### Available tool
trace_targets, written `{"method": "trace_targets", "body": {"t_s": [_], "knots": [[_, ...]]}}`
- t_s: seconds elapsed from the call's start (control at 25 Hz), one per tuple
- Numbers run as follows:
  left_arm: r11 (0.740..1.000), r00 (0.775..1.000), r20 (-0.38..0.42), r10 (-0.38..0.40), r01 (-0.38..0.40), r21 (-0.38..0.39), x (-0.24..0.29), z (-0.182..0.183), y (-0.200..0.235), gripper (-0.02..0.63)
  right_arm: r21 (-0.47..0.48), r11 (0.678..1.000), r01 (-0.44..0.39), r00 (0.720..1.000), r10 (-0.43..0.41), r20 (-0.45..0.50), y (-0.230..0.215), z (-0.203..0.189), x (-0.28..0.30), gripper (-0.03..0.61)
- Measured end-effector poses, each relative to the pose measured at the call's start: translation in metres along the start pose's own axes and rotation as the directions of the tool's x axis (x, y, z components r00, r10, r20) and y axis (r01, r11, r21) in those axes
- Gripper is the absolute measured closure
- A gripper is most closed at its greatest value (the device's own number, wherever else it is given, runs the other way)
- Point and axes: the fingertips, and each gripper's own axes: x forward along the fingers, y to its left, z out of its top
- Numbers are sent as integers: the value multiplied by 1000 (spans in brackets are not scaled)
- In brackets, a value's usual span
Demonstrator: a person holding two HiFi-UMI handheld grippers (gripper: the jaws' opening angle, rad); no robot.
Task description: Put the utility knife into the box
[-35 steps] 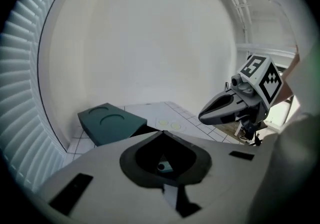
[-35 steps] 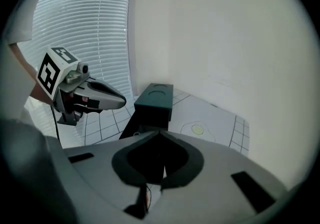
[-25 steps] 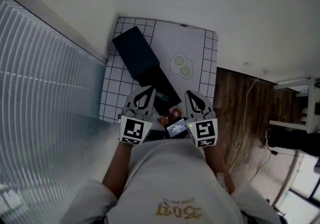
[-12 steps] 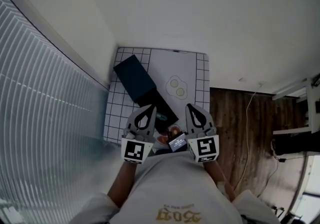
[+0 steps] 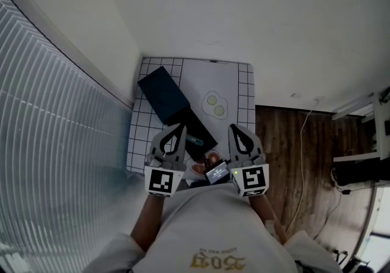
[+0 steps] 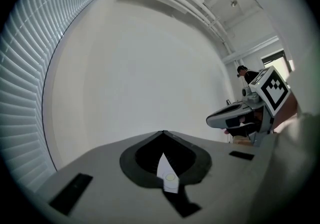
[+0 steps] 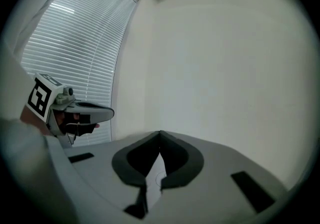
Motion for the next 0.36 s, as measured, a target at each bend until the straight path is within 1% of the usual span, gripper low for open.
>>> {"method": "trace_targets", "body": {"t_s": [0.36], "knots": [[1000,1000,2,-1,1,-4,5,2,-1,607,-5,1000,-14,1000,14,0,-1,-1,5,572]]}}
